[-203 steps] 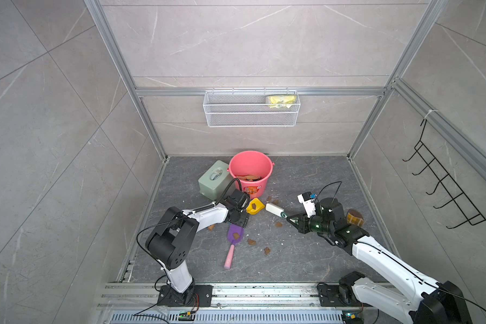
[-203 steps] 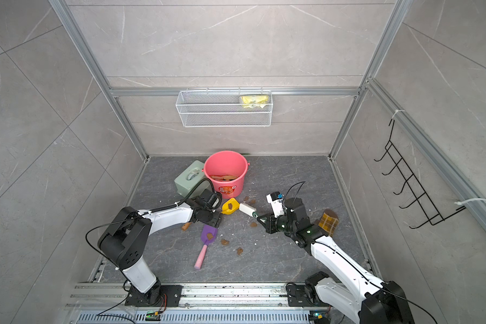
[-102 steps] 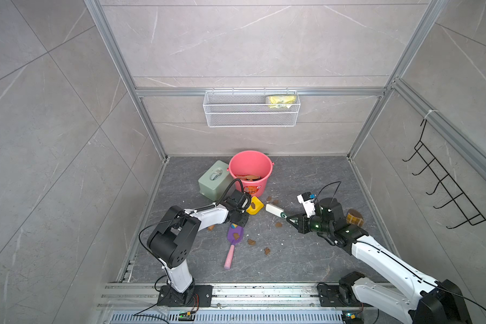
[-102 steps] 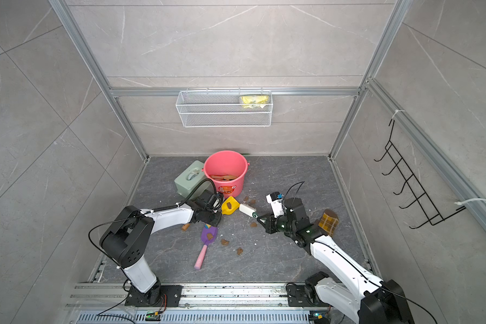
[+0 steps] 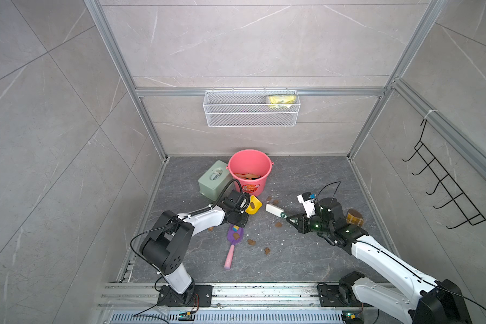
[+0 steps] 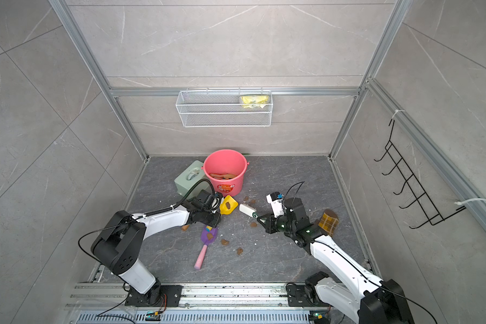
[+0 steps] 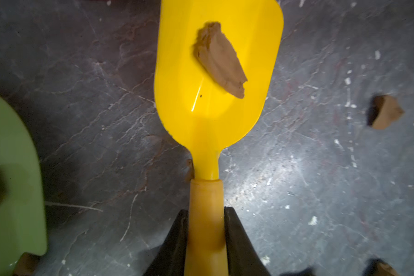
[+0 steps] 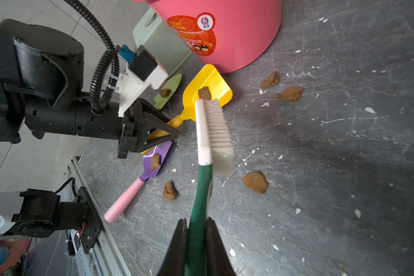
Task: Brush the soil off the hand trowel and place it into the bucket
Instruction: Pick up the hand trowel from the center of the board, then brush off the soil from the hand trowel.
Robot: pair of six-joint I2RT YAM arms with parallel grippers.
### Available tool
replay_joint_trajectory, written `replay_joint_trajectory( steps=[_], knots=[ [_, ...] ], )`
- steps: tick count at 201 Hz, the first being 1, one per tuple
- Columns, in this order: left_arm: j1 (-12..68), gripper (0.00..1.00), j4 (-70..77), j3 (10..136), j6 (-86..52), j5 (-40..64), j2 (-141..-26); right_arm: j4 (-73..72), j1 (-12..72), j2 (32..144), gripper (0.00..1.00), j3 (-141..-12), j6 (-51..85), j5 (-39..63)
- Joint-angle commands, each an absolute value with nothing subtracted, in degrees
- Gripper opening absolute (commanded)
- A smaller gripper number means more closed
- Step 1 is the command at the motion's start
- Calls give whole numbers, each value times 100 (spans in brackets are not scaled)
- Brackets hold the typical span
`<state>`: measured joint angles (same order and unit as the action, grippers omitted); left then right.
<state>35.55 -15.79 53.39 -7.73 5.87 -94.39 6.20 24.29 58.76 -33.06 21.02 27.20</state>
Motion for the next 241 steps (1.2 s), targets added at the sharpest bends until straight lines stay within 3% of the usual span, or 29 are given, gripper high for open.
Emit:
replay_joint_trajectory(
  steps=[1, 62, 112, 188, 241],
  knots=[
    [3568, 0, -1917, 5520, -958, 1380, -9143, 740, 2418, 5719, 0, -3483, 2102, 2620],
    [3568, 0, -2826, 5911, -1740, 2353, -8888, 1074, 1711, 5139, 0, -3627, 2516, 3556],
    [3572, 0, -2729, 5862, -2310, 2966, -8299, -619, 1661, 5133, 0, -3141, 4030, 5027],
    [3678, 0, -2692, 5933, -2459, 3241, -8138, -1020, 2164, 5741, 0, -2947, 4197, 5001],
    [3676, 0, -2684, 5966, -2492, 3522, -8095, 6, 1710, 6045, 0, -3333, 3316, 4735]
  ],
)
